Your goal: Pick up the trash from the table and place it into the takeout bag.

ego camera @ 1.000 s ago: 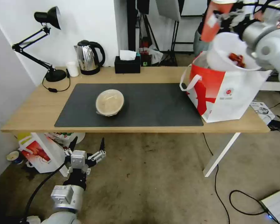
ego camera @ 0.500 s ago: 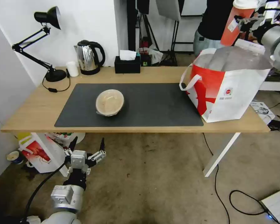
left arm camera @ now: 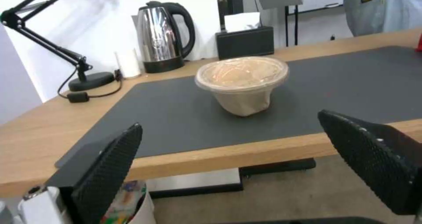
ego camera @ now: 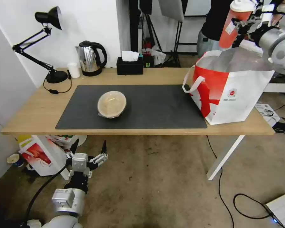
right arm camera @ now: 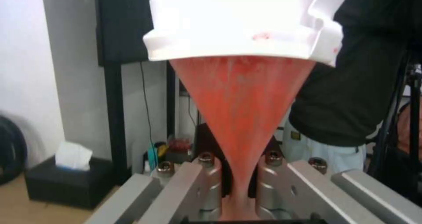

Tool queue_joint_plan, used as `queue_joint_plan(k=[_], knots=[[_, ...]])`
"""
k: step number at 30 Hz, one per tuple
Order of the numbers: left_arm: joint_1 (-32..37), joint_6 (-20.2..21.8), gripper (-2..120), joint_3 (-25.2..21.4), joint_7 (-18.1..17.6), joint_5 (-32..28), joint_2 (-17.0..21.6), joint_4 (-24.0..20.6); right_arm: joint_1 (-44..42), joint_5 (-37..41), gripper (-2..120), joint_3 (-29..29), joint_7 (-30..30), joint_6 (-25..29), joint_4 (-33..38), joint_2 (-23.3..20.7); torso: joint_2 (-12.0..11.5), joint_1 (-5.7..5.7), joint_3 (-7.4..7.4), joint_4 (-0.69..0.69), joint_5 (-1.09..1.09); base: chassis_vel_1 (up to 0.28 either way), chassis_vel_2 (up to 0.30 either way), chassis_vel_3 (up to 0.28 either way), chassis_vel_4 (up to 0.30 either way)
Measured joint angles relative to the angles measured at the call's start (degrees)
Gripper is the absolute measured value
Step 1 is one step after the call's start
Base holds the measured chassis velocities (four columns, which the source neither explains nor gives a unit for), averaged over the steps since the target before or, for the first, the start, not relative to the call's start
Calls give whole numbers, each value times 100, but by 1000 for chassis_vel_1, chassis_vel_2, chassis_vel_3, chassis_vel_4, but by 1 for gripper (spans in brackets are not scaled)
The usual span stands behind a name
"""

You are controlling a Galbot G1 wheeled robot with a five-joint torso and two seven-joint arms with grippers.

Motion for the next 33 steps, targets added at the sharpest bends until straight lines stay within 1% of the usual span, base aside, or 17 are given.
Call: queue_joint_plan(k=[8,16,19,21,27,33], knots=[[0,0,100,0,0,0,0,0,-440,-154,3,243,-18,1,247,-170,0,0,0,-1,2,0,0,0,0],[0,0,100,0,0,0,0,0,-771,-173,3,442,-23,2,733,-601,0,0,0,-1,0,0,0,0,0],[0,0,100,0,0,0,0,0,-868,-173,3,519,-24,3,782,-673,0,0,0,0,0,0,0,0,0],[0,0,100,0,0,0,0,0,-996,-184,3,581,-26,3,821,-734,0,0,0,-1,1,0,0,0,0],[0,0,100,0,0,0,0,0,-1257,-302,3,644,-27,11,855,-801,0,0,0,-1,2,0,0,0,0],[0,0,100,0,0,0,0,0,-1363,-452,3,636,-21,48,747,-765,0,0,0,-1,1,0,0,0,0]])
